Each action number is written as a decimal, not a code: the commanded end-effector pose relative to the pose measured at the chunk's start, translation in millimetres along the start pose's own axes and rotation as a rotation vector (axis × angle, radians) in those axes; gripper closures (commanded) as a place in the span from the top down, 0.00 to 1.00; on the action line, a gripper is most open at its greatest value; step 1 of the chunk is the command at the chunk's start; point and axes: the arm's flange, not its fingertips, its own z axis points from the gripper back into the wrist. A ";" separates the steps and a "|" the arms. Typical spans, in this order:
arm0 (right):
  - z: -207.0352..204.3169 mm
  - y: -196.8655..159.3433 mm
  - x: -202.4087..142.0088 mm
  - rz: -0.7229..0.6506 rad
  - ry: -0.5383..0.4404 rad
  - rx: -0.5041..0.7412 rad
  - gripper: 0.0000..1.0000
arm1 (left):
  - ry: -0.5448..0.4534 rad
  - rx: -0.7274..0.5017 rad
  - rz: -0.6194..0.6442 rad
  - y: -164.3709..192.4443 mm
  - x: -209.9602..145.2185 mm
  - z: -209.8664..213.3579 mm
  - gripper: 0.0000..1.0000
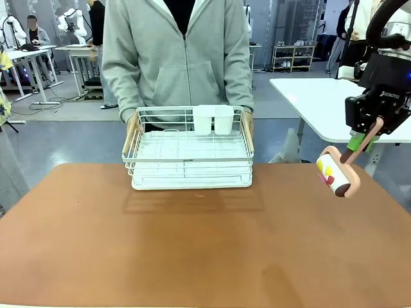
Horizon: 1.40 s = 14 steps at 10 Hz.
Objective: Clean the table.
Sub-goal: Place the Lint Roller down when the Dish drying rack is positioned in the middle of the table.
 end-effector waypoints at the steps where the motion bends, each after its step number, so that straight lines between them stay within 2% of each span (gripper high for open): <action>1: 1.3 2.7 -1.0 -0.021 0.004 -0.017 0.22 | -0.001 -0.003 -0.003 -1.0 -1.1 2.5 1.00; 14: 1.3 2.7 -1.0 -0.021 0.004 -0.017 0.22 | -0.001 -0.003 -0.003 -1.0 -1.1 2.5 1.00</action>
